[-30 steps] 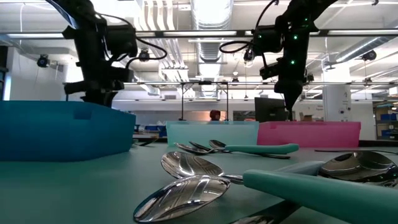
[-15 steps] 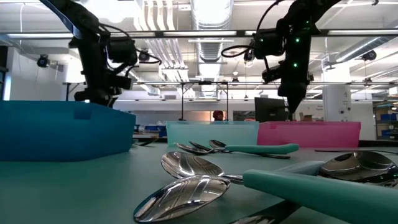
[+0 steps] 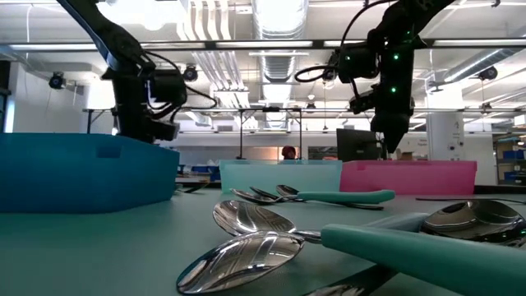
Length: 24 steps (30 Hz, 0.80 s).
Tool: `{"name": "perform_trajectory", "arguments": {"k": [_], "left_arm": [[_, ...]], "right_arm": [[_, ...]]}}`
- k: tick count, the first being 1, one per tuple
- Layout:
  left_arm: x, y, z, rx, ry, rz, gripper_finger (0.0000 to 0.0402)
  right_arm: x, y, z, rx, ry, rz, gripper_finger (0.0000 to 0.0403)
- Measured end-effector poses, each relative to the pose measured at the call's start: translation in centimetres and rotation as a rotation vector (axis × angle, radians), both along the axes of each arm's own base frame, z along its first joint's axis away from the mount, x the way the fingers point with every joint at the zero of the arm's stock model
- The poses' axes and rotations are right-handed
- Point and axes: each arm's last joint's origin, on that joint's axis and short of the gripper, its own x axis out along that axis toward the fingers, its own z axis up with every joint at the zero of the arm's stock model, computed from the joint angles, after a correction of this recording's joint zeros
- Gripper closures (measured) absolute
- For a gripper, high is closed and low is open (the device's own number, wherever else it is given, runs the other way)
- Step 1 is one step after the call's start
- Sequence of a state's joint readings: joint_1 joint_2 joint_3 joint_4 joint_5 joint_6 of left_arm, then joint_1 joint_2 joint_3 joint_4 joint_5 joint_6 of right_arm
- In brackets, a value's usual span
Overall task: Sort silverware by color (type)
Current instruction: Put the center right green spoon into the red bin, then put the top left green spoon into the red bin
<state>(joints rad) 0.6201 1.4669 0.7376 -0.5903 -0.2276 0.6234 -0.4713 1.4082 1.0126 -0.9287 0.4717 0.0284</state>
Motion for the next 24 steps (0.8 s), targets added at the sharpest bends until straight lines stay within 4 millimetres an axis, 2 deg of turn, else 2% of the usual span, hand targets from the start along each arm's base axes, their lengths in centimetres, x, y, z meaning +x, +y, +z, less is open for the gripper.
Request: {"name": "perform_trajectory", "arguments": {"k": [4, 10, 20, 24], "left_arm": [[0.3, 0.2, -1.0, -0.013, 0.029, -0.03, 0.0244], [0.9, 0.7, -1.4, 0.019, 0.012, -0.047, 0.0258], [1.0, 0.4, -1.0, -0.038, -0.049, -0.061, 0.0323], [1.0, 0.4, -0.9, -0.057, -0.073, -0.038, 0.0334]], "right_arm": [[0.0, 0.0, 0.0, -0.001, -0.001, 0.0, 0.0303], [0.0, 0.0, 0.0, -0.001, -0.002, 0.0, 0.0303], [0.0, 0.0, 0.0, -0.002, -0.003, 0.001, 0.0303], [0.0, 0.0, 0.0, -0.002, -0.003, 0.001, 0.0303]]}}
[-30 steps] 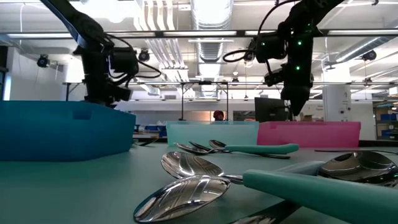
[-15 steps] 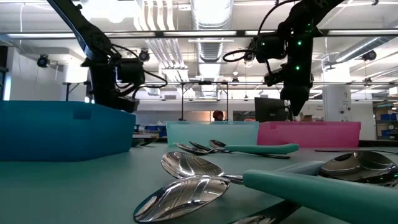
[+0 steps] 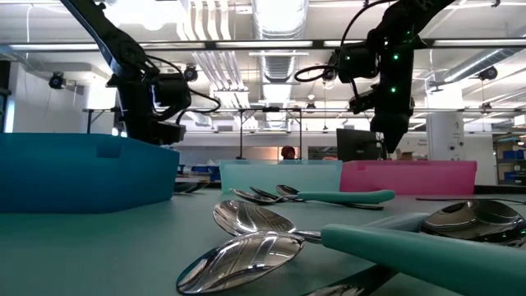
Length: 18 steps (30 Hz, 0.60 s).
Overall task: Sort silverware by color (type)
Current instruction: Put the top left green spoon into the red bin
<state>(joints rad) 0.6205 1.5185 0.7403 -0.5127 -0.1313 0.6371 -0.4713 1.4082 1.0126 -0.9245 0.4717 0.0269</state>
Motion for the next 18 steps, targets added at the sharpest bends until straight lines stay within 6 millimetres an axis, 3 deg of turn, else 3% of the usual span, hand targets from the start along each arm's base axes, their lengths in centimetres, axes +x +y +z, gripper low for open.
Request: {"name": "perform_trajectory", "arguments": {"k": [8, 18], "left_arm": [[0.4, 0.2, 0.7, -0.024, -0.047, 0.059, 0.0331], [1.0, 0.4, 1.4, -0.049, -0.086, 0.076, 0.0289]], "right_arm": [[0.0, 0.0, 0.0, -0.002, -0.004, 0.0, 0.0303], [0.1, -0.1, 0.0, -0.006, -0.012, 0.0, 0.0303]]}}
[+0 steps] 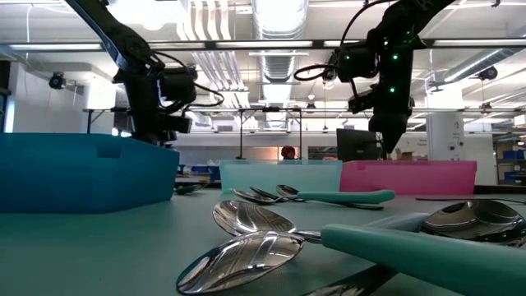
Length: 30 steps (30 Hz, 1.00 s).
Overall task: Sort silverware by color (type)
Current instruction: Put the top left green spoon into the red bin
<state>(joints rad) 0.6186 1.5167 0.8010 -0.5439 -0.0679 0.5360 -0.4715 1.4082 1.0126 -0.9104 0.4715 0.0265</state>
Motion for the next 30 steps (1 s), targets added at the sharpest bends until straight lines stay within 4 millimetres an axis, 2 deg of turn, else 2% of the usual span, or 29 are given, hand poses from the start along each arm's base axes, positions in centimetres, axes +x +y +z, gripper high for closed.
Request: {"name": "perform_trajectory", "arguments": {"k": [4, 14, 19, 30], "left_arm": [[-0.1, -0.2, -0.8, -0.041, 0.008, -0.013, 0.0276], [0.2, 0.1, -1.3, -0.004, 0.027, -0.028, 0.027], [0.0, -0.3, -1.4, -0.073, 0.032, -0.019, 0.027], [0.0, -2.3, 0.0, -0.122, 0.035, -0.061, 0.0271]], "right_arm": [[0.0, 0.0, 0.0, -0.002, -0.002, 0.003, 0.0303], [0.0, 0.0, 0.0, -0.002, -0.003, 0.001, 0.0303], [0.0, 0.0, 0.0, -0.001, -0.002, 0.001, 0.0303], [0.0, 0.0, 0.0, -0.001, -0.001, 0.004, 0.0303]]}}
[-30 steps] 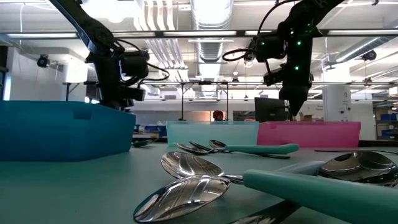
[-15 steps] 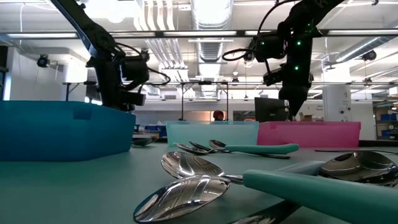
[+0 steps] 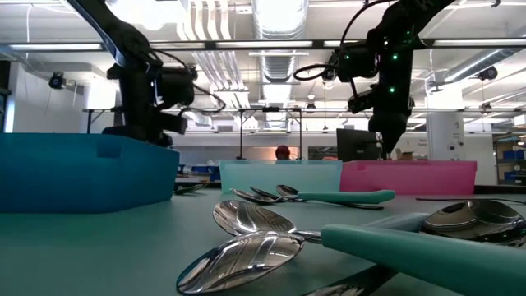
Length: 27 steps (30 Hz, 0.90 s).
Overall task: Sort silverware by color (type)
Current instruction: Put the top left green spoon into the red bin
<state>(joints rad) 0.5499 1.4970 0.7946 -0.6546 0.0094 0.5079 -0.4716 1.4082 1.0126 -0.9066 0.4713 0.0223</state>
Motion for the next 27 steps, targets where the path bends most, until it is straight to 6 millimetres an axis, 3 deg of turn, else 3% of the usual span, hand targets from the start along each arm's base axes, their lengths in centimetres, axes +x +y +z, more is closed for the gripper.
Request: {"name": "perform_trajectory", "arguments": {"k": [13, 22, 27], "left_arm": [[0.4, 0.3, 0.0, 0.052, -0.055, 0.002, 0.0271], [-0.3, -0.1, -1.3, 0.053, -0.054, 0.003, 0.0271], [-0.5, -0.2, -2.3, 0.059, -0.112, 0.103, 0.0271]], "right_arm": [[0.0, 0.0, 0.0, -0.002, -0.003, 0.001, 0.0303], [0.0, 0.0, 0.0, -0.001, 0.0, 0.007, 0.0303], [0.0, 0.0, 0.0, -0.001, 0.001, 0.007, 0.0303]]}}
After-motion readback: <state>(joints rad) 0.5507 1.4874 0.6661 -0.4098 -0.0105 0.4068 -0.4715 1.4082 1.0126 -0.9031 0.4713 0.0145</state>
